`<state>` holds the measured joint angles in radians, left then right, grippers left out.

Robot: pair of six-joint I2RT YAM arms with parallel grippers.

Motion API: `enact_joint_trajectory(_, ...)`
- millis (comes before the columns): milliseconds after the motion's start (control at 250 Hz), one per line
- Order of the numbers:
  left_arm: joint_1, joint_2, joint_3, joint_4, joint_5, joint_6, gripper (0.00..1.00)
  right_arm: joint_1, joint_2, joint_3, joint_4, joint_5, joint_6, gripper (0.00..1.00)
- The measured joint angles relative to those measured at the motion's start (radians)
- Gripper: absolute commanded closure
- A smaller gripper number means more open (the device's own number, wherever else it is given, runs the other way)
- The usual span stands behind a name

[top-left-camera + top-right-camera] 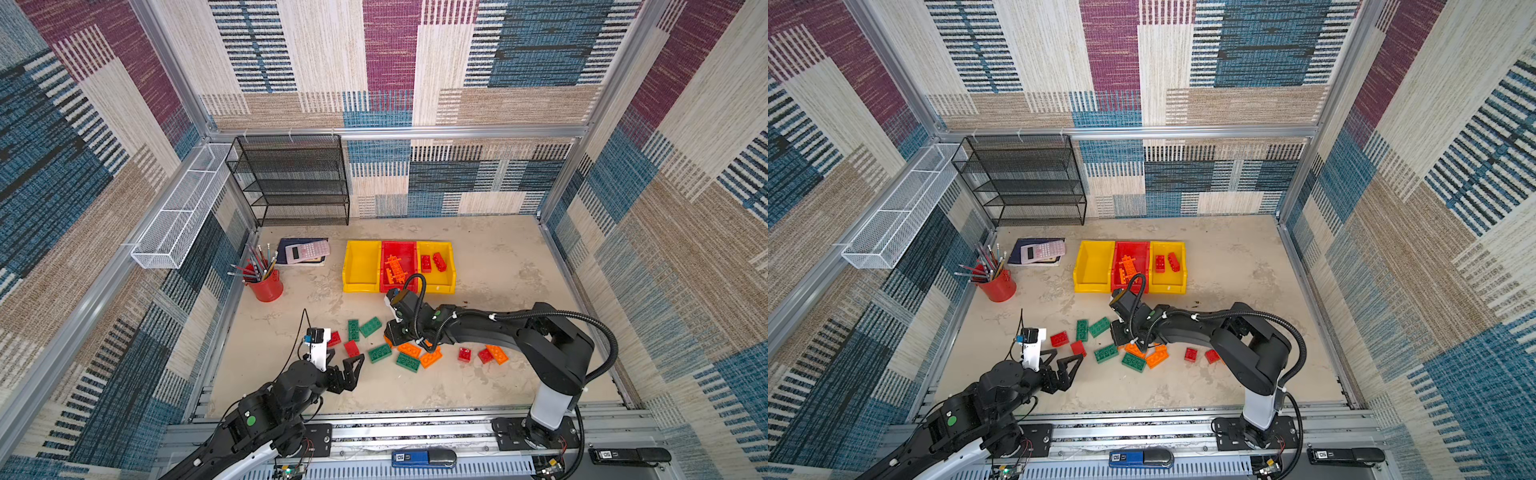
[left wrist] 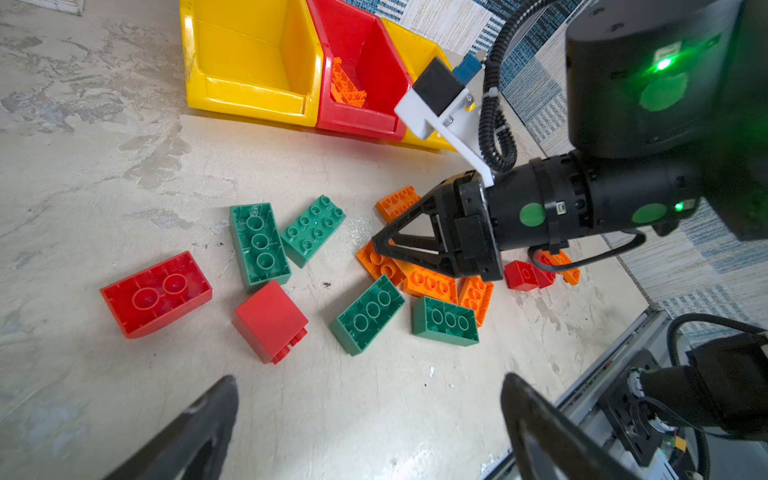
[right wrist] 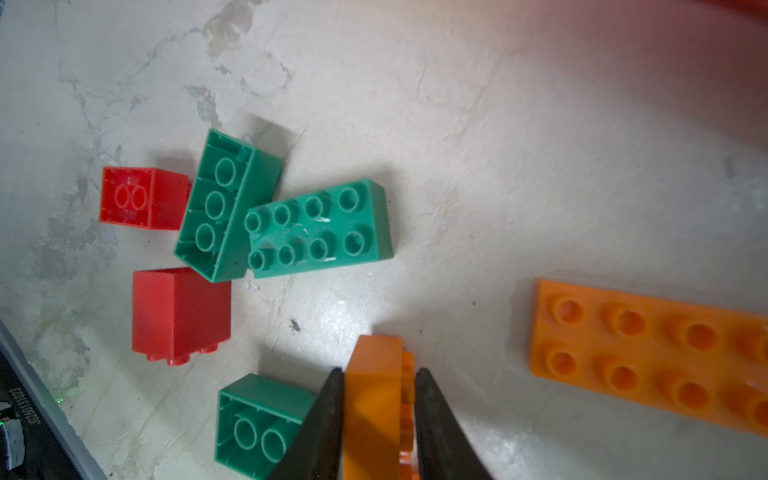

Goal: Sort the legos into containers by color
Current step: 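Lower the right gripper to the orange bricks near the green bricks and grasp one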

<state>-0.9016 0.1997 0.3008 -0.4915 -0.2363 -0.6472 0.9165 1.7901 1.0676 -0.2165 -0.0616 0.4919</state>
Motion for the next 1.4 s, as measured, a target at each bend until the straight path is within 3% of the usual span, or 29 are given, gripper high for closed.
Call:
enact_joint_trajectory(388, 0.000, 0.114, 0.050, 0.030, 0.002, 0.045, 0.01, -0.021, 0.006, 0.077, -0.035, 0.054, -0.041, 0.70)
enact_joint_trajectory(576, 0.000, 0.116, 0.050, 0.032, 0.001, 0.045, 0.01, -0.020, 0.016, 0.063, -0.038, 0.064, -0.041, 0.64)
enact_joint_trajectory(704, 0.000, 0.114, 0.049, 0.034, 0.001, 0.045, 0.01, -0.021, 0.014, 0.057, -0.040, 0.082, -0.042, 0.48)
enact_joint_trajectory(824, 0.000, 0.115, 0.048, 0.040, 0.001, 0.046, 0.01, -0.022, 0.016, 0.074, -0.063, 0.129, -0.061, 0.24)
enact_joint_trajectory(952, 0.000, 0.119, 0.044, 0.052, 0.001, 0.046, 0.01, -0.029, 0.032, 0.097, -0.075, 0.179, -0.098, 0.13)
enact_joint_trajectory(1176, 0.000, 0.122, 0.036, 0.066, 0.000, 0.045, 0.01, -0.054, 0.081, 0.168, -0.096, 0.212, -0.061, 0.12)
enact_joint_trajectory(1400, 0.000, 0.120, 0.035, 0.069, 0.000, 0.046, 0.01, -0.049, 0.161, 0.273, -0.122, 0.210, 0.013, 0.20)
